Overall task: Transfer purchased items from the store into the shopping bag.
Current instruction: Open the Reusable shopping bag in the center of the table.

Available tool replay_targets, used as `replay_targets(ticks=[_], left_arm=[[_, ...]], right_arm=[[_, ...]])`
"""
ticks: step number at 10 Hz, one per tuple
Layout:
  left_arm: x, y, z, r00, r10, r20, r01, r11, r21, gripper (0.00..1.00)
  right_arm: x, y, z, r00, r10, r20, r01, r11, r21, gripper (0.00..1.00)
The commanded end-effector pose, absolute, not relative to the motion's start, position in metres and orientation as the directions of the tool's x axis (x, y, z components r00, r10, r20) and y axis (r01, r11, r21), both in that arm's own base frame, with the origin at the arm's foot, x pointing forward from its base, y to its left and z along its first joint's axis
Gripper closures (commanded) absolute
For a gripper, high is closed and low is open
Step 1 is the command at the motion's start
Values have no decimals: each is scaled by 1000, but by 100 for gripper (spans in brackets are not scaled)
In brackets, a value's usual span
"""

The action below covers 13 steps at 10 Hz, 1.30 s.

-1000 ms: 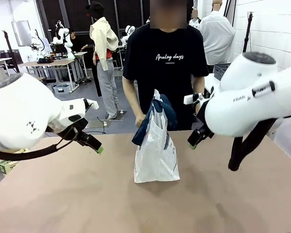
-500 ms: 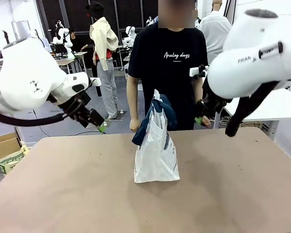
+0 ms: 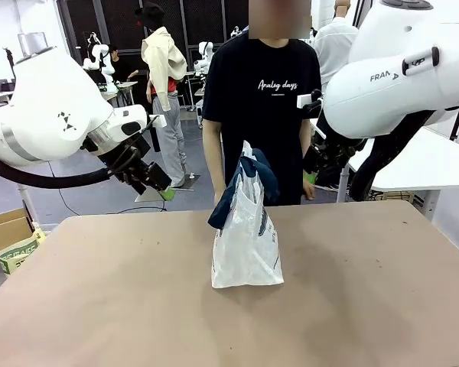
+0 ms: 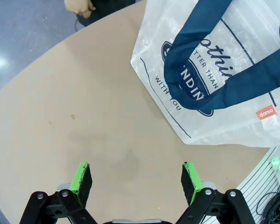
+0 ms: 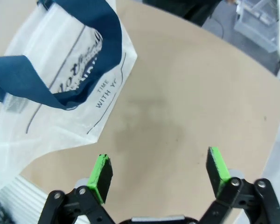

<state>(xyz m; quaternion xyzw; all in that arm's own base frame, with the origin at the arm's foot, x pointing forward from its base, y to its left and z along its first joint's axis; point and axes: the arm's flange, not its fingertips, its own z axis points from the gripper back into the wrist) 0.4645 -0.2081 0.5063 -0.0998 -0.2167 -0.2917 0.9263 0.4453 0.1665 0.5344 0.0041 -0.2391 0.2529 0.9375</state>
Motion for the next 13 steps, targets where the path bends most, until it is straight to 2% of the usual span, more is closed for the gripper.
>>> replay_targets(ticks=[1, 3, 4, 7, 9, 10, 11, 13], left_arm=[[466, -217, 521, 776, -457, 435, 552, 826, -117, 0], [474, -238, 552, 874, -361, 326, 434, 882, -186, 0], [480, -250, 560, 882, -360, 304, 428, 882, -196, 0], [499, -296, 576, 896, -352, 270, 412, 885, -215, 0], [508, -315, 579, 893, -364, 263, 427, 872, -241, 0], [510, -314, 577, 889, -380, 255, 443, 853, -275, 0], [498, -309, 573, 887, -365, 283, 436, 864, -252, 0], [505, -318, 572, 886, -373, 275, 443, 857, -263, 0]], right_arm=[[455, 172, 544, 807, 366, 464, -381, 922, -64, 0], [484, 186, 567, 860, 294, 417, -327, 945, 8, 0], [501, 188, 575, 873, 277, 402, -313, 949, 27, 0], [533, 209, 597, 898, 254, 360, -319, 938, 134, 0], [543, 218, 599, 894, 243, 377, -327, 928, 176, 0], [544, 215, 595, 886, 283, 367, -368, 911, 185, 0], [538, 216, 598, 886, 260, 385, -337, 930, 146, 0], [542, 220, 597, 886, 260, 384, -343, 925, 164, 0]])
